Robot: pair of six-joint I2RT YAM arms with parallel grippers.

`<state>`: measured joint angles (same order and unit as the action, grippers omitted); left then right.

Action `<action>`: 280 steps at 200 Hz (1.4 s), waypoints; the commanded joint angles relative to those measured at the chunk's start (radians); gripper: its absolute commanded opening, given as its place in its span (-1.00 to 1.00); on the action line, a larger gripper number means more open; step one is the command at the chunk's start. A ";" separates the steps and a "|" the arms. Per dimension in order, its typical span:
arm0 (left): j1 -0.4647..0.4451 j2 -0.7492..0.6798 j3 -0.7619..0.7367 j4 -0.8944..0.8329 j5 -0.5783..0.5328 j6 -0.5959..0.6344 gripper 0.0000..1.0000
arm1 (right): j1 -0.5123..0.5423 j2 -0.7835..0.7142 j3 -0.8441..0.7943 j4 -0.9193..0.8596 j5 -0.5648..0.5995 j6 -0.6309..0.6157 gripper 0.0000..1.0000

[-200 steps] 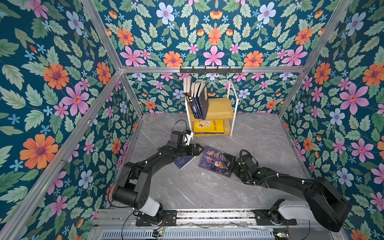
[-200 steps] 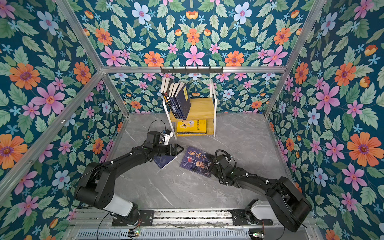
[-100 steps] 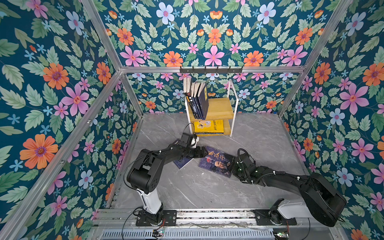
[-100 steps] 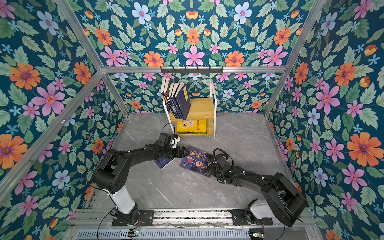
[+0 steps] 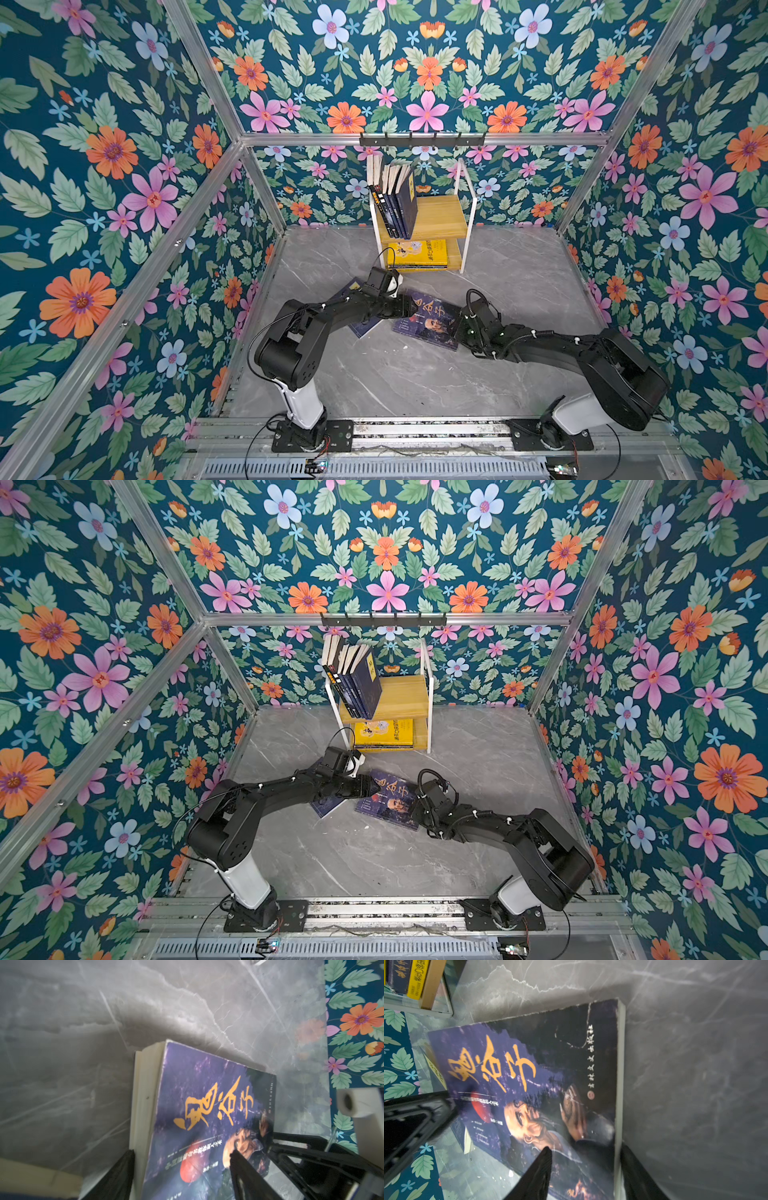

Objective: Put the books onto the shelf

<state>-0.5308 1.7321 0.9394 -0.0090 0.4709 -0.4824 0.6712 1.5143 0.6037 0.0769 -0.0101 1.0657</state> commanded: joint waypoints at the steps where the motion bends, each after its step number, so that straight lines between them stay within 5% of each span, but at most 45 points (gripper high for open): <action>1: -0.005 -0.021 -0.008 0.022 0.060 0.001 0.38 | -0.003 0.028 0.005 -0.125 -0.035 -0.002 0.09; 122: -0.003 -0.063 0.021 -0.035 0.058 0.009 -0.30 | -0.027 -0.036 -0.058 -0.136 0.000 -0.029 0.13; 178: -0.003 -0.055 0.025 -0.014 0.093 -0.004 -1.00 | -0.035 -0.070 -0.080 -0.118 0.002 -0.044 0.17; 250: 0.024 -0.107 0.027 -0.054 0.076 0.032 -1.00 | -0.026 -0.165 -0.026 -0.359 0.161 -0.141 0.59; 280: 0.030 -0.116 0.018 -0.076 0.087 0.037 -1.00 | 0.039 -0.265 -0.024 -0.348 0.286 -0.307 0.68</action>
<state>-0.5060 1.6310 0.9688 -0.0849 0.5453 -0.4599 0.6735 1.3018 0.5732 -0.2100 0.1394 0.9035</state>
